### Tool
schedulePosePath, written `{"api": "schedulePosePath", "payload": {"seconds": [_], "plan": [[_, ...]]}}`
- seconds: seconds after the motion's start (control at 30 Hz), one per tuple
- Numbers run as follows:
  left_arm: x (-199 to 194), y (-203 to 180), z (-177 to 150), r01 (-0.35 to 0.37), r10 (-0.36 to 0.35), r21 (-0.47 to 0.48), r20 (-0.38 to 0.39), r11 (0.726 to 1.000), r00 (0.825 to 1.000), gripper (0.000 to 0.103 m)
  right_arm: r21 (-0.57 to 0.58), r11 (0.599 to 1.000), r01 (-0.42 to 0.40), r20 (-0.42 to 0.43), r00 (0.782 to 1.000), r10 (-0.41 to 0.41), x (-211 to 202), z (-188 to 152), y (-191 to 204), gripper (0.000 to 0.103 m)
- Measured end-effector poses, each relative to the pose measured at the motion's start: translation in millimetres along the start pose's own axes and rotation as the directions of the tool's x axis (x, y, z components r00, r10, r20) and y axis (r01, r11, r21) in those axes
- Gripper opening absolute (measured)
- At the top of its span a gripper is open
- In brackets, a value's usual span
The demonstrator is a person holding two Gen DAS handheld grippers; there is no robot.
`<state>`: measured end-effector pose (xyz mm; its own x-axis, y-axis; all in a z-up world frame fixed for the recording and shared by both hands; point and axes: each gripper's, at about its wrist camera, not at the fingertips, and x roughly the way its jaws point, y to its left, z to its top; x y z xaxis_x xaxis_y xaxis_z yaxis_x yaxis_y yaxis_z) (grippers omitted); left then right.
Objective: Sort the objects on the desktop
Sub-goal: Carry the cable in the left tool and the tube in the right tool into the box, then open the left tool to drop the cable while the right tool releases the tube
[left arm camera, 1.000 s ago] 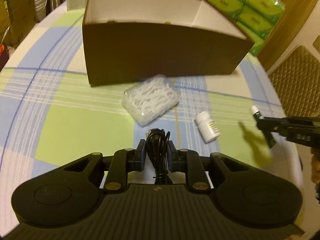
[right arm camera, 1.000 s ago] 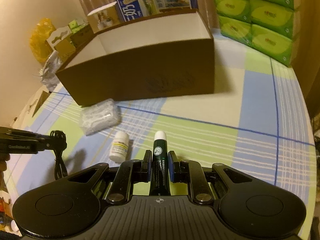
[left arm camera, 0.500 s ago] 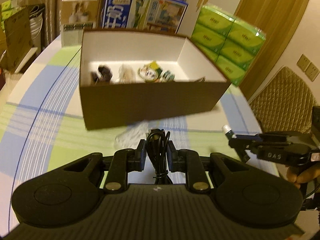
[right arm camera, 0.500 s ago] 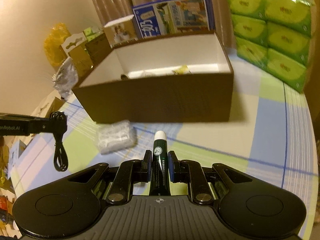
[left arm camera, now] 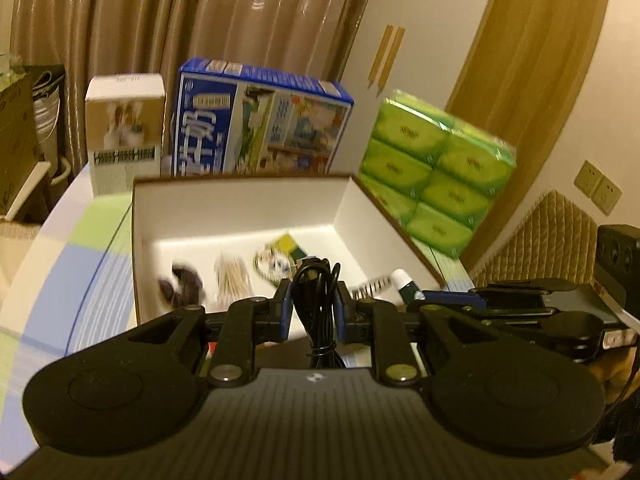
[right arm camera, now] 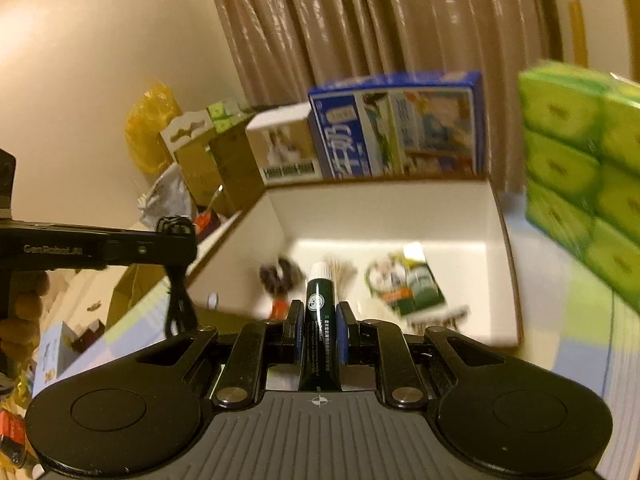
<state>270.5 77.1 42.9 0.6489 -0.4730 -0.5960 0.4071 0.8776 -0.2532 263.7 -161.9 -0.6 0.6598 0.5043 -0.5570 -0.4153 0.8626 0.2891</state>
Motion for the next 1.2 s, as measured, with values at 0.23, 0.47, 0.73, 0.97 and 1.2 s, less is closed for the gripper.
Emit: {"api": "schedulePosePath", "payload": {"seconds": [0.23,0.47,0.73,0.97,1.2], "plan": [[55.9,18.6,36.3,-0.021,0.021,0.003,-0.061,1.000,0.998,0.016,0.002,1.000,0.021,-0.043,0.999,-0.021,60.9,40.8,-15.8,0.013],[118.6,45.8,52.7,-0.080,0.081,0.014,-0.150,0.997,0.985,0.016,0.067,0.996,0.062,-0.161,0.986,-0.050,128.1,55.5,-45.9,0.013],[180.0,81.6,61.6,-0.173,0.172,0.016,-0.223,0.985,0.960,0.017,0.110,0.988,0.107,-0.262,0.962,-0.076,185.0,59.7,-64.6,0.013],[215.5,97.4,57.0,-0.225,0.229,0.048,-0.283,0.973,0.931,0.017,0.081,0.988,0.130,-0.297,0.949,-0.100,209.3,60.3,-69.5,0.013],[225.2,103.0,56.7,-0.238,0.242,0.052,-0.304,0.970,0.921,0.018,0.058,0.989,0.134,-0.307,0.945,-0.110,217.8,59.2,-71.8,0.014]]}}
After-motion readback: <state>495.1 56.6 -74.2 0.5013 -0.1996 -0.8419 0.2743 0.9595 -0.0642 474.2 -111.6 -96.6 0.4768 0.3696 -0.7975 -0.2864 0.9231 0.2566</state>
